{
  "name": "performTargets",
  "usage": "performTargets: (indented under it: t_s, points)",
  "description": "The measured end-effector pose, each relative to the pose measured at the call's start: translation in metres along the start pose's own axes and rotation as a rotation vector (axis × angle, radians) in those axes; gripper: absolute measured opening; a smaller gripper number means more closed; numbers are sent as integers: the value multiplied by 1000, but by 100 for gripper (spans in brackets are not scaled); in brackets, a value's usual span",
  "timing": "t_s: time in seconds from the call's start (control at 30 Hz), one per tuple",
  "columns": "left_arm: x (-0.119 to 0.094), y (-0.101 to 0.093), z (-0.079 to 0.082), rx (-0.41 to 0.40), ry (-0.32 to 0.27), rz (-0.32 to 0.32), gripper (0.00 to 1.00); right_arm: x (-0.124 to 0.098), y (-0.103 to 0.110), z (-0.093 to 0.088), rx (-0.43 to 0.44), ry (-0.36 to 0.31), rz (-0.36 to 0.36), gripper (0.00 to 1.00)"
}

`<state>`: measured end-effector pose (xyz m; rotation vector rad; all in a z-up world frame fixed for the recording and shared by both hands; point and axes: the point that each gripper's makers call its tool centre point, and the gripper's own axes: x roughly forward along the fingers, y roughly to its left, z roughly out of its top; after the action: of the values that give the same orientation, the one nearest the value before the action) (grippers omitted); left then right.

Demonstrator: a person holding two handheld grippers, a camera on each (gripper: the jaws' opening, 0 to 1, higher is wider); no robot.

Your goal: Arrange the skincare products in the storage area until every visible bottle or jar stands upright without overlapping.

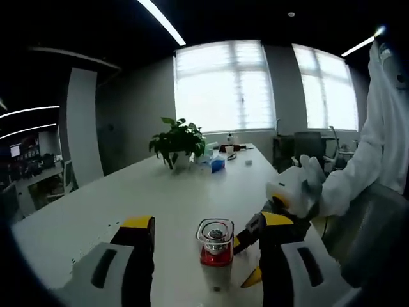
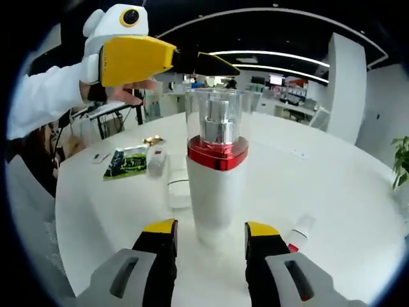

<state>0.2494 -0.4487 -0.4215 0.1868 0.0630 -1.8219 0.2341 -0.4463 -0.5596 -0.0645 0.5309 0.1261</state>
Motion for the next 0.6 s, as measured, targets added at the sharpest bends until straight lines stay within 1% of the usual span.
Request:
performTargets:
  t_s: [0.07, 0.13, 0.2, 0.3, 0.37, 0.47, 0.53, 0.6]
  points:
    - [-3, -1, -3, -13, 9, 17, 71, -1, 2, 2, -1, -3, 1, 39]
    - [-7, 0, -8, -19, 23, 29, 71, -3, 5, 5, -5, -8, 4, 41]
    - [-13, 6, -13, -29, 32, 50, 73, -5, 8, 9, -17, -17, 11, 42]
    - [-20, -2, -9, -9, 31, 71, 78, -4, 11, 12, -57, -22, 21, 45]
    - [-25, -7, -6, 1, 36, 76, 83, -4, 14, 12, -60, -11, 31, 49]
    - [-35, -3, -3, 17, 34, 98, 93, -8, 19, 18, -60, -21, 48, 53]
    - [-40, 0, -3, 16, 37, 108, 97, -11, 22, 22, -68, -20, 49, 57]
    - [-45, 1, -5, 16, 54, 126, 99, -14, 24, 23, -74, -18, 54, 60]
